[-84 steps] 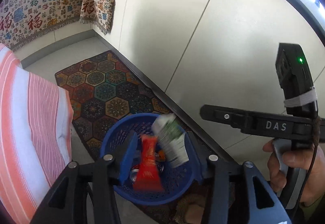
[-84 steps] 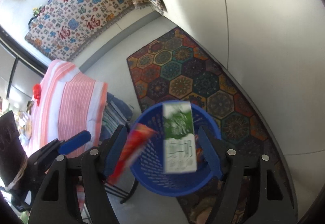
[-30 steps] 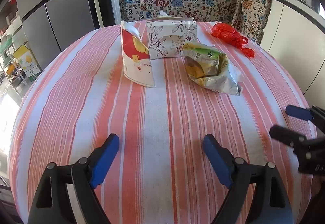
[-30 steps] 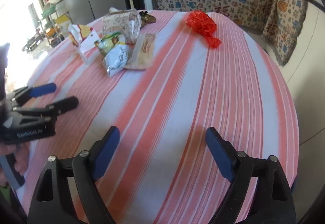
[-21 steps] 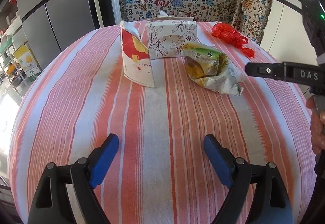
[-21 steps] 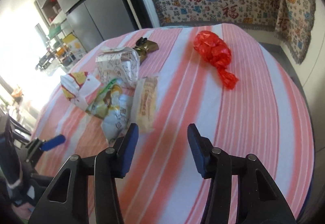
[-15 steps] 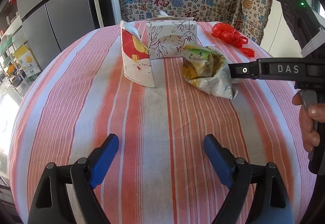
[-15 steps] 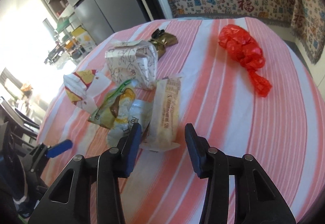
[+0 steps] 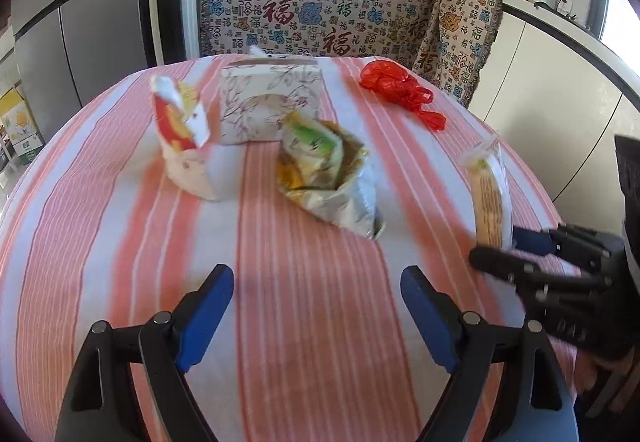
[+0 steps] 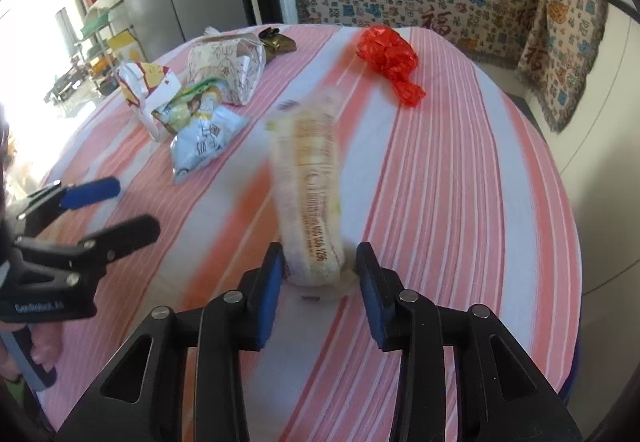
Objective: Collect trash
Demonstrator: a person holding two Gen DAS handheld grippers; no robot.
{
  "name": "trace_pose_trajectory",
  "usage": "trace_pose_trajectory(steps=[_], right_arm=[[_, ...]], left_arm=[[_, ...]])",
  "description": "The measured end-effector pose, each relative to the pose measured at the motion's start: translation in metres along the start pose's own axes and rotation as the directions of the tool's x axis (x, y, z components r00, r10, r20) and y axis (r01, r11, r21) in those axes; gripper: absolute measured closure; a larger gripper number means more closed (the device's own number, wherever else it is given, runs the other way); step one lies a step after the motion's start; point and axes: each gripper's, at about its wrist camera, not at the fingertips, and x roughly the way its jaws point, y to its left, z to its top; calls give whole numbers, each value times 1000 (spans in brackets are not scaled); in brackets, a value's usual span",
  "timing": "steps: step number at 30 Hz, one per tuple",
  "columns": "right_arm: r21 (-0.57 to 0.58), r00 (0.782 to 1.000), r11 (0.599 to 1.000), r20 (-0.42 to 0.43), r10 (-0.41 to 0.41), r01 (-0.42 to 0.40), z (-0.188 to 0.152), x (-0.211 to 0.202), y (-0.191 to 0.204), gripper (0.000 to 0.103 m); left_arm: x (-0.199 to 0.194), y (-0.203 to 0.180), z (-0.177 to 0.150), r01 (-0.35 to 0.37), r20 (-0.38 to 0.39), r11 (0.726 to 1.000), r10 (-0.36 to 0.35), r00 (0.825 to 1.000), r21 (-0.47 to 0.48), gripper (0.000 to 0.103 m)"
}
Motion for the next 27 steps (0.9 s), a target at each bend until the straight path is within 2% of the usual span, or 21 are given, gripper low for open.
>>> trace_pose_trajectory(steps=[1, 4, 9, 10, 11, 12, 16, 20, 22, 24, 26, 27], right_arm=[[4, 1000, 1000, 5, -3, 3, -2, -2, 0, 48], [6, 1000, 1000, 21, -5, 5, -6, -2, 3, 36], [-30, 1000, 999, 9, -28, 29, -4, 5, 10, 29], [-35, 999, 999, 8, -31, 32, -3, 6, 11, 27], [-39, 999, 999, 6, -35, 36, -4, 7, 12, 26], [-43, 999, 998, 5, -38, 39, -4, 7, 13, 25], [-44, 999, 998, 4, -36, 36, -4, 9, 13, 22], [-51, 1000, 998, -4, -27, 27, -5, 10, 13, 15], [-67, 1000, 998, -15, -20, 19, -5, 12, 15, 7], [-93, 999, 995, -27, -22, 19, -5, 14, 19, 3], [-101, 999, 995, -41, -10, 5, -4, 16, 20, 1], [-111, 998, 994, -59, -7, 0, -2, 17, 20, 1]], left_arm=[[6, -5, 7, -3, 7, 1000, 3, 1000, -3, 15], [32, -11, 30, -56, -27, 998, 56, 998, -34, 15], [45, -11, 55, -74, -3, 996, 74, 997, -47, 17], [44, -10, 56, -72, 7, 996, 72, 997, -44, 22], [43, -9, 55, -68, 15, 997, 68, 998, -35, 32], [43, -9, 54, -61, 10, 998, 61, 998, -23, 52], [27, -5, 39, -22, 16, 1000, 22, 1000, -13, 63], [-4, -6, 9, 3, -1, 1000, -3, 1000, 25, 63], [-21, -7, -10, 8, -18, 999, -7, 1000, 50, 62], [-33, -4, -27, 12, -36, 998, -10, 999, 67, 59], [-44, 2, -40, 4, -37, 998, -2, 999, 60, 53], [-46, 5, -44, -12, -41, 998, 14, 999, 55, 42]])
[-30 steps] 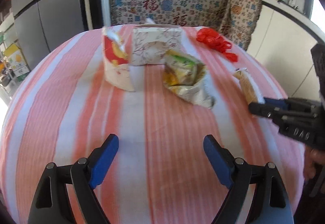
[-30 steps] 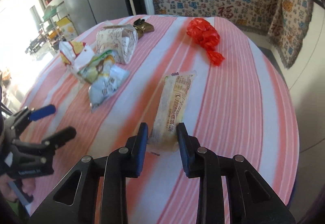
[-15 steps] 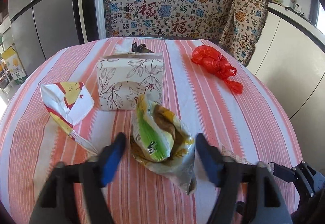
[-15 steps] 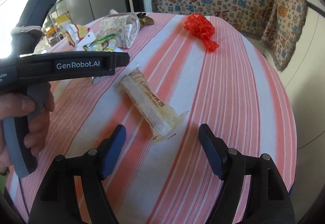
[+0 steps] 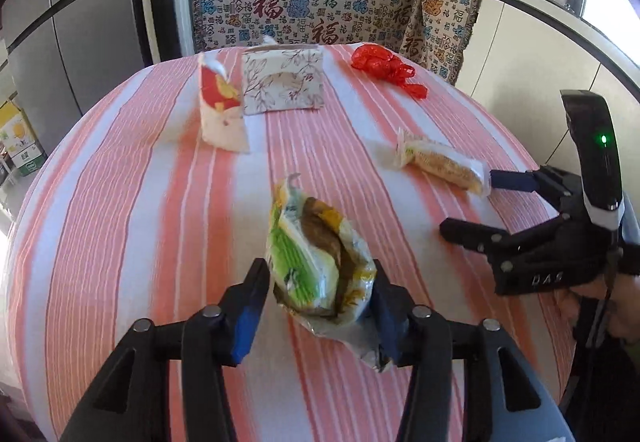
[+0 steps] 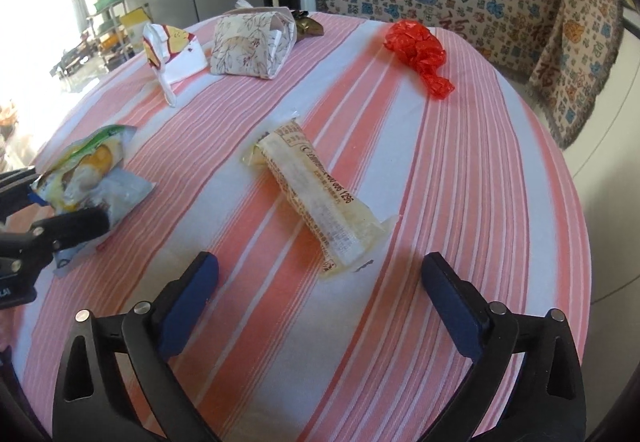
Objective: Collect trash
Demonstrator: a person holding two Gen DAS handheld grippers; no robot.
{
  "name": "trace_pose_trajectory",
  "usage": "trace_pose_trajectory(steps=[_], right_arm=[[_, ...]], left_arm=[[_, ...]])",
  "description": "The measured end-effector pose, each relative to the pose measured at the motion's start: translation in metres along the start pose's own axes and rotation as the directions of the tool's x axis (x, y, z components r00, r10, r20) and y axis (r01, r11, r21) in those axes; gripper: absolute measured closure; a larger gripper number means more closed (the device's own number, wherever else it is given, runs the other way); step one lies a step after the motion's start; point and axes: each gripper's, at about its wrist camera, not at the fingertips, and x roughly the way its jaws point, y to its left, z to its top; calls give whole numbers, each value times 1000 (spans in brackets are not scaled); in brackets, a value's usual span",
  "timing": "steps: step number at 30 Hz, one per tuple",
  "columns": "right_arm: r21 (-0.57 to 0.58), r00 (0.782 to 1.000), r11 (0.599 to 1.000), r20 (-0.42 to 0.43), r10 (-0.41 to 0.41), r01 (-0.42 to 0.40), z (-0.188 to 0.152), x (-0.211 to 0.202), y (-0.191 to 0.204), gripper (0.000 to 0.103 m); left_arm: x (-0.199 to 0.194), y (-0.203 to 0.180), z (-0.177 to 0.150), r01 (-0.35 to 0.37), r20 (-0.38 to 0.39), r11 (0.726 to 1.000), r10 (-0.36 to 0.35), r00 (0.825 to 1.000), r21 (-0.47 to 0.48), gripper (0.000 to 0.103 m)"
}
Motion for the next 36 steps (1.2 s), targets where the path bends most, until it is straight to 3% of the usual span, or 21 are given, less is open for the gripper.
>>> trace_pose_trajectory(steps=[1, 3, 6, 11, 12, 15, 16, 17, 18, 21, 27, 36], right_arm=[[-10, 1000, 1000, -28, 7, -7, 3, 1, 0, 1], [-24, 995, 999, -97, 23, -26, 14, 3, -3, 2], [-69, 987, 996, -152, 43, -54, 28, 2, -1, 21], [-129, 989, 990, -143, 34, -53, 50, 0, 7, 28], [-127, 989, 990, -143, 48, -66, 54, 0, 8, 36], [-137, 986, 987, -154, 66, -88, 59, 2, 12, 82], [-130, 988, 988, -140, 66, -85, 58, -2, 12, 85], [-112, 989, 989, -125, 77, -92, 57, -7, 11, 85], [-92, 990, 991, -111, 91, -102, 56, -12, 10, 86], [-47, 990, 991, -73, 120, -123, 48, -30, 7, 87], [45, 986, 985, -17, 169, -168, 26, -59, -5, 87], [169, 979, 965, 27, 201, -202, -2, -80, -34, 87]], left_arm=[[-1, 2, -3, -12, -3, 1000, 12, 1000, -4, 30], [1, 8, -6, -23, -3, 1000, 23, 1000, -17, 21], [4, 16, -6, 3, -9, 999, -3, 1000, -53, 21], [-1, 6, 0, 6, 1, 1000, -6, 1000, -1, 22], [-2, 4, 2, 17, 3, 1000, -17, 1000, 8, 22], [-3, 1, 5, 38, 13, 999, -38, 999, 15, 23], [-4, 2, 6, 33, 21, 999, -34, 999, 16, 31], [-5, 2, 6, 31, 31, 999, -31, 999, 16, 42], [-6, 3, 6, 46, 30, 999, -46, 998, 12, 66], [-8, 7, 5, 63, 36, 998, -62, 997, -17, 75], [-19, -3, -1, 106, 62, 994, -103, 993, -38, 81], [-22, -45, 1, 137, 60, 990, -138, 989, 26, 81]])
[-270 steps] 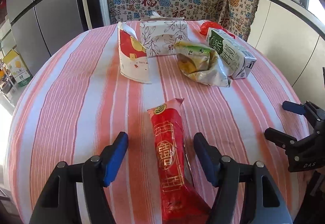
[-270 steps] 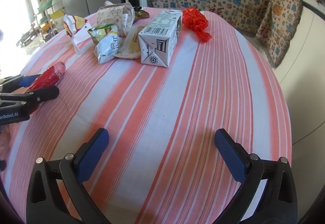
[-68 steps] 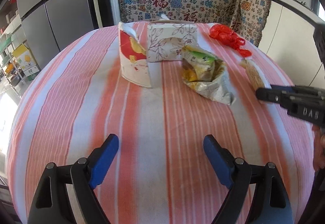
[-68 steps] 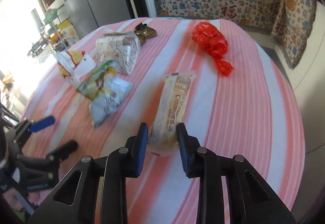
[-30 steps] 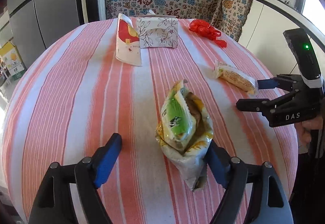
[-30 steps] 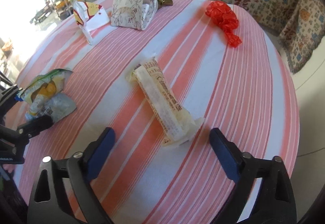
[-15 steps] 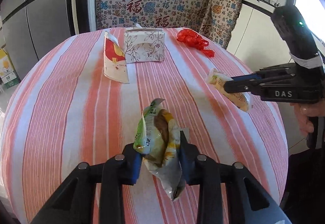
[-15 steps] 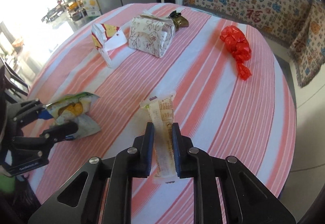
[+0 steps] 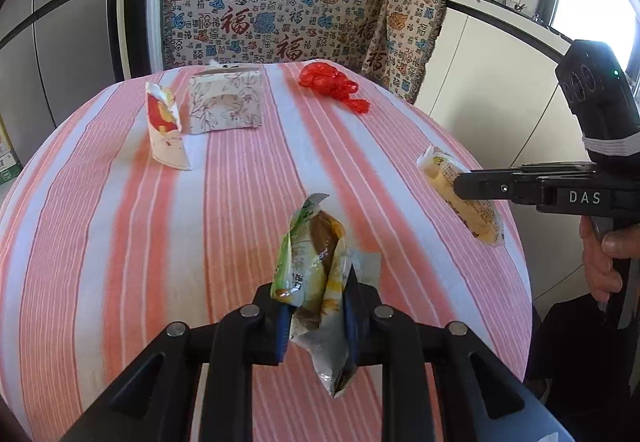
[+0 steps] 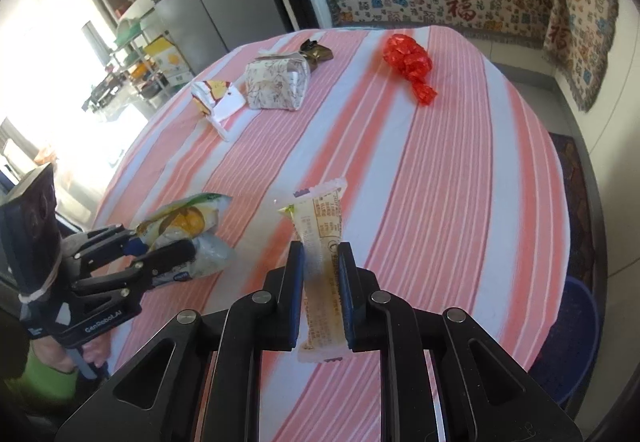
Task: Collect trash
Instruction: 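Carry the snack bar and chip bag over the blue wastebasket with both grippers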
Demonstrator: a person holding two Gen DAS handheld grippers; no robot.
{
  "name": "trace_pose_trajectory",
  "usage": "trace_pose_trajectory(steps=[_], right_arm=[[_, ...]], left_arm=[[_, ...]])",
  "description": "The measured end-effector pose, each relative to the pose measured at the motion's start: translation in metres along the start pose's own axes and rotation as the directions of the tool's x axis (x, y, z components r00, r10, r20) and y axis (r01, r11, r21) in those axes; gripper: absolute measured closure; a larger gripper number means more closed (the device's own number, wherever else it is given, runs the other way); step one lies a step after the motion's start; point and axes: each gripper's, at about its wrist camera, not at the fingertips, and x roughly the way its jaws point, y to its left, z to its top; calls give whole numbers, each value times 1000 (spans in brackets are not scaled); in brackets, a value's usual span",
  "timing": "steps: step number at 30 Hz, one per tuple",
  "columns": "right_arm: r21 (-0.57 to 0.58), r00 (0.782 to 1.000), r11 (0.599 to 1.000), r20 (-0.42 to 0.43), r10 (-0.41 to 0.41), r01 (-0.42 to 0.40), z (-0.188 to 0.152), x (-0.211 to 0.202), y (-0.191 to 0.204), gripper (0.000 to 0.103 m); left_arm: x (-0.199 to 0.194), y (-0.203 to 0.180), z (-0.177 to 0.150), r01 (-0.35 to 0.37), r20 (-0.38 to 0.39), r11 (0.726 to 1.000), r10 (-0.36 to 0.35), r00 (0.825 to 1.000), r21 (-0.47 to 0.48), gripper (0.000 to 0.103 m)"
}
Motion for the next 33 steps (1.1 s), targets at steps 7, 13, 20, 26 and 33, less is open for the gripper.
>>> trace_pose_trajectory(steps=[7, 13, 20, 26, 33], right_arm=[[94, 999, 995, 35, 11, -15, -15, -18, -30, 87], [151, 995, 989, 96, -13, -1, -25, -50, -58, 87], [224, 978, 966, 129, -162, 131, -49, -102, -121, 87], [327, 952, 913, 100, -288, 242, -75, -128, -185, 87], [409, 929, 859, 66, -364, 308, -96, -134, -243, 87]], left_arm=[[9, -42, 8, 56, -6, 998, -56, 998, 41, 82], [20, -82, 18, 106, -21, 991, -105, 994, 80, 82], [40, -153, 36, 205, -50, 966, -200, 979, 156, 82], [71, -232, 50, 296, -97, 930, -281, 955, 220, 82], [127, -307, 54, 355, -171, 901, -320, 932, 249, 82]])
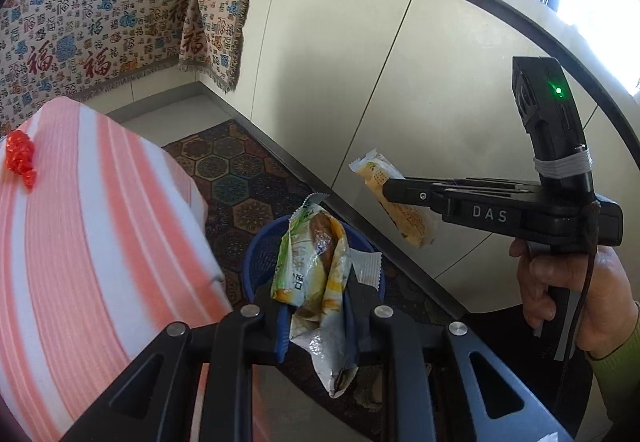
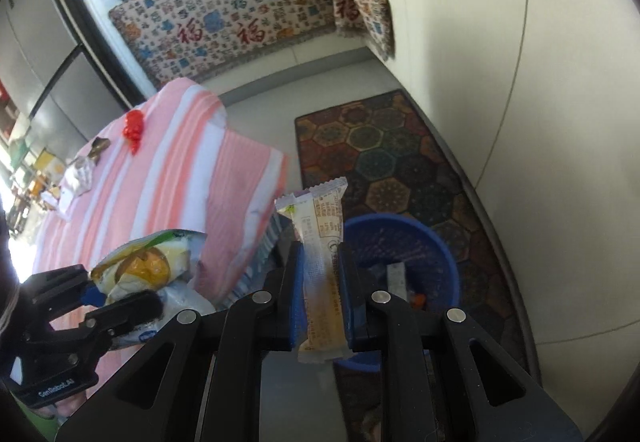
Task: Collect trash
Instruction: 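Carry the snack bar and chip bag over the blue wastebasket with both grippers, then open both grippers to drop the bar and chip bag into the wastebasket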
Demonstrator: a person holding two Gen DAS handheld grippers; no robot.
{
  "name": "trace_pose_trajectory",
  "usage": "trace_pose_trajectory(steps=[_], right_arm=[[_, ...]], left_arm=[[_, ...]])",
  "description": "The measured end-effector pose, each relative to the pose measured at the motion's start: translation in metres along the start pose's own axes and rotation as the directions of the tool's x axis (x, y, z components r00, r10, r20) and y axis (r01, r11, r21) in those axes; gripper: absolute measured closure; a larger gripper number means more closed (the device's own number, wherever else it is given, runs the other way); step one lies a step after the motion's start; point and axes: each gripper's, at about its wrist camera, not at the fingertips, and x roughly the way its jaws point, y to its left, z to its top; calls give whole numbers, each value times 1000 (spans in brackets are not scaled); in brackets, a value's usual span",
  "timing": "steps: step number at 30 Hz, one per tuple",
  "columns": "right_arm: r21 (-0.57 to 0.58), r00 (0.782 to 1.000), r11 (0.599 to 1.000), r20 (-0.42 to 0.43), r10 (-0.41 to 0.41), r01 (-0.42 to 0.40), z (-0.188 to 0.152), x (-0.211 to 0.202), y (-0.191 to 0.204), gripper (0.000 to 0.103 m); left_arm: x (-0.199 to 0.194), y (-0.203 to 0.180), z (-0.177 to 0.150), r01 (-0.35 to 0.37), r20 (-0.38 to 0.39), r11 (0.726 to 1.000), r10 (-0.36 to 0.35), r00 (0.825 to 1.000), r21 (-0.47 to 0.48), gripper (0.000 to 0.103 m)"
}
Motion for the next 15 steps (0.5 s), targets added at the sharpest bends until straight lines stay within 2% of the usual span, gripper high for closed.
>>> trace_pose_trajectory(steps=[8, 11, 12, 13, 15], right_arm=[[82, 1000, 997, -17, -14, 15, -6, 17, -47, 87], [110, 1000, 994, -22, -7, 10, -6, 27, -58, 81], [120, 1000, 993, -19, -7, 9, -7, 29, -62, 73], [130, 1000, 991, -14, -11, 13, -7, 32, -65, 59], [150, 1000, 988, -6, -30, 30, -9, 32, -72, 55]], left_arm=[[65, -5, 8, -9, -91, 1000, 11, 996, 23, 82], [85, -4, 9, -16, -110, 999, 20, 994, 34, 79], [94, -5, 10, -13, -116, 999, 17, 993, 37, 73], [100, -3, 9, -13, -122, 999, 18, 992, 39, 58], [112, -1, 10, -27, -119, 999, 30, 992, 30, 45]])
